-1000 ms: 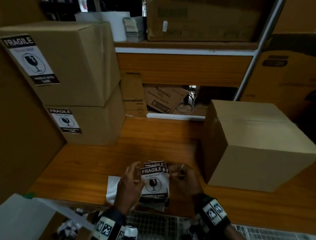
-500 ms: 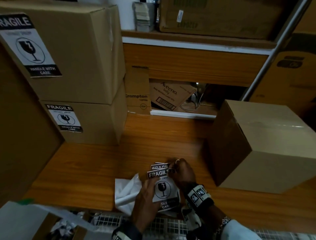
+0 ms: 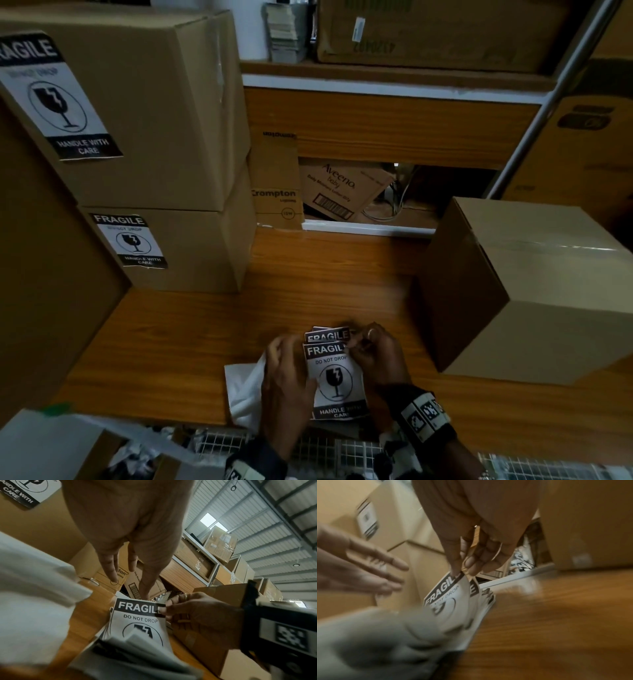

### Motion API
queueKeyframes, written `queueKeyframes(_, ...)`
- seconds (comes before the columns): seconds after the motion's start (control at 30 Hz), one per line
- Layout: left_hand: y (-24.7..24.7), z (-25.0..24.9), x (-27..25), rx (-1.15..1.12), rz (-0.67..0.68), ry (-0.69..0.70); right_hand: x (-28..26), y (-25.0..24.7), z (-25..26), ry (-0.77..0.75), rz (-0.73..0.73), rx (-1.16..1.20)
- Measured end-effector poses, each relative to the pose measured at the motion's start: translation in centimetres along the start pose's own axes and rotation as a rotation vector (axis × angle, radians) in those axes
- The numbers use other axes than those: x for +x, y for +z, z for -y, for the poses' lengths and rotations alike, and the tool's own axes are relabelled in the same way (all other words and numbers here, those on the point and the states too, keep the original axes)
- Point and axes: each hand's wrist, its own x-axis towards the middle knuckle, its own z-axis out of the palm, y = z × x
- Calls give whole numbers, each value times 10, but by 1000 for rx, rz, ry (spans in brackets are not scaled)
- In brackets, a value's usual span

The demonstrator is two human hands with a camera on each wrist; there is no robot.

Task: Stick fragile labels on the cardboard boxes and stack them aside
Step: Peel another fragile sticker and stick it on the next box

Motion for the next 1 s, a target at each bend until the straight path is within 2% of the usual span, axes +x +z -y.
queueKeyframes(0.2,2,-14,15,-63,11,-20,-5,-7,-5,112,-39,340)
queueKeyframes(0.27,-3,-21,16,-98,10,-15,-6,-16,-4,88,-55,439)
queueKeyframes(0.4,-11,-27,17,-272,104,-17,-8,-39,-2,51,-73,605)
queueKeyframes(0.5,-12,-29,21,-380,103,20,-12,-55,-4,30,-131,650)
queueKeyframes(0.77,-1,-76,15,-653,295,9,-26,-90,-8,58,-153,721)
queueKeyframes(1.0,13,-112,2,-905,352,-146,-38,-120,-16,83,-163,775)
